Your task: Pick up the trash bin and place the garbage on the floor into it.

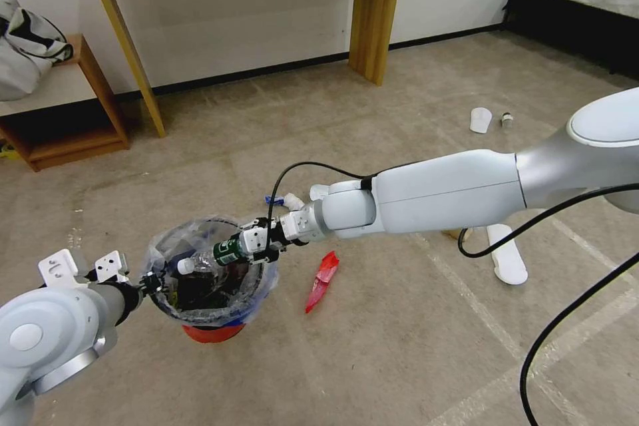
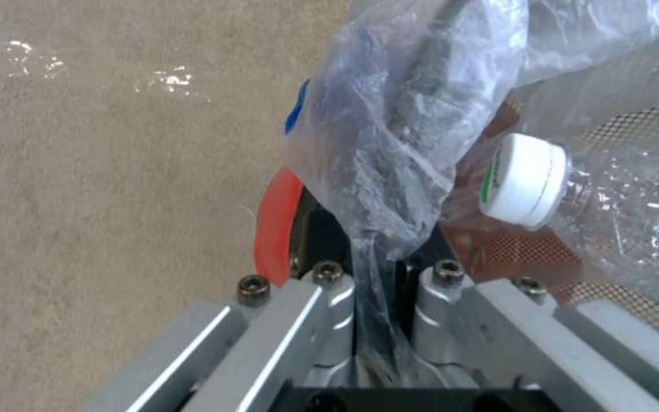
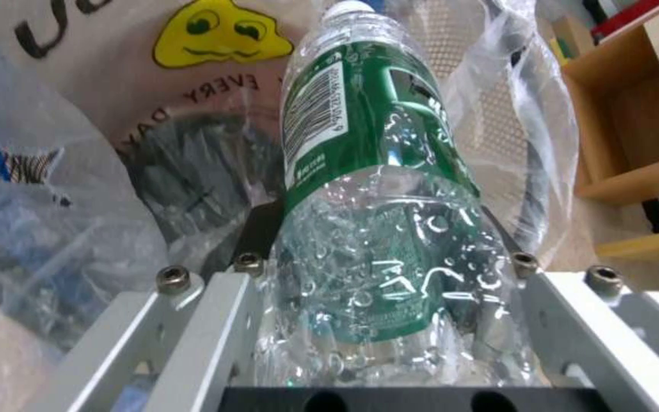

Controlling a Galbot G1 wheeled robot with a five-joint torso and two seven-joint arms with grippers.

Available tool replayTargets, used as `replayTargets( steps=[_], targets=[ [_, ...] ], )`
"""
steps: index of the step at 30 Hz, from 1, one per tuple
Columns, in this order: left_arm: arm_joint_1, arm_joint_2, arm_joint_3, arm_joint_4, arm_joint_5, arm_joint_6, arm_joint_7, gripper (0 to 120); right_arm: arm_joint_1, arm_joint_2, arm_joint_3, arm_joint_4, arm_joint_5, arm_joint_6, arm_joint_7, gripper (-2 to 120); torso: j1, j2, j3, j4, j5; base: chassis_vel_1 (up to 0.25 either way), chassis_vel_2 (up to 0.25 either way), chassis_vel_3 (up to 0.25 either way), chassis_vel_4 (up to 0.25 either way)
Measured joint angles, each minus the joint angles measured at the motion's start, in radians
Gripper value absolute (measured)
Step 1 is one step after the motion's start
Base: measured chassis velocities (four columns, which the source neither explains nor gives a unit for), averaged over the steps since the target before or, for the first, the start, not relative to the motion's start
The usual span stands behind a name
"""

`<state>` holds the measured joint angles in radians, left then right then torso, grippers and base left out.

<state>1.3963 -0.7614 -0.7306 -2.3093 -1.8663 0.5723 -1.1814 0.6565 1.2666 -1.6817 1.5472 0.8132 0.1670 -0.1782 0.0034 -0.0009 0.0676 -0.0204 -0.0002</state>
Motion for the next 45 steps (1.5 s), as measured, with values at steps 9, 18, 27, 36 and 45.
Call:
replayTargets(
  steps=[9,18,27,36,45],
  targets=[
    [-0.003,0.001,0.005,0.000,0.000,0.001,0.001,4,0.021,0.018,-0.016,-0.025,-0.003,-0.005,-0.006,34,0.000,0.000,0.000,0.0000,0.0000,0.000,0.000,0.000,0.000],
    [-0.001,0.003,0.005,0.000,0.008,0.005,0.005,4,0.030,0.046,-0.027,-0.040,-0.018,-0.031,-0.003,34,0.000,0.000,0.000,0.0000,0.0000,0.000,0.000,0.000,0.000],
    [-0.001,-0.005,0.008,0.000,0.017,0.008,0.010,4,0.027,0.060,-0.040,-0.061,-0.048,-0.041,-0.008,34,0.000,0.000,0.000,0.0000,0.0000,0.000,0.000,0.000,0.000],
    [-0.004,-0.004,0.008,0.003,0.018,0.008,0.012,4,0.021,0.067,-0.045,-0.077,-0.065,-0.032,-0.015,34,0.000,0.000,0.000,0.0000,0.0000,0.000,0.000,0.000,0.000],
    [-0.009,0.001,0.006,0.004,0.016,0.007,0.013,4,0.026,0.080,-0.040,-0.071,-0.048,-0.020,-0.015,54,0.000,0.000,0.000,0.0000,0.0000,0.000,0.000,0.000,0.000]
  ],
)
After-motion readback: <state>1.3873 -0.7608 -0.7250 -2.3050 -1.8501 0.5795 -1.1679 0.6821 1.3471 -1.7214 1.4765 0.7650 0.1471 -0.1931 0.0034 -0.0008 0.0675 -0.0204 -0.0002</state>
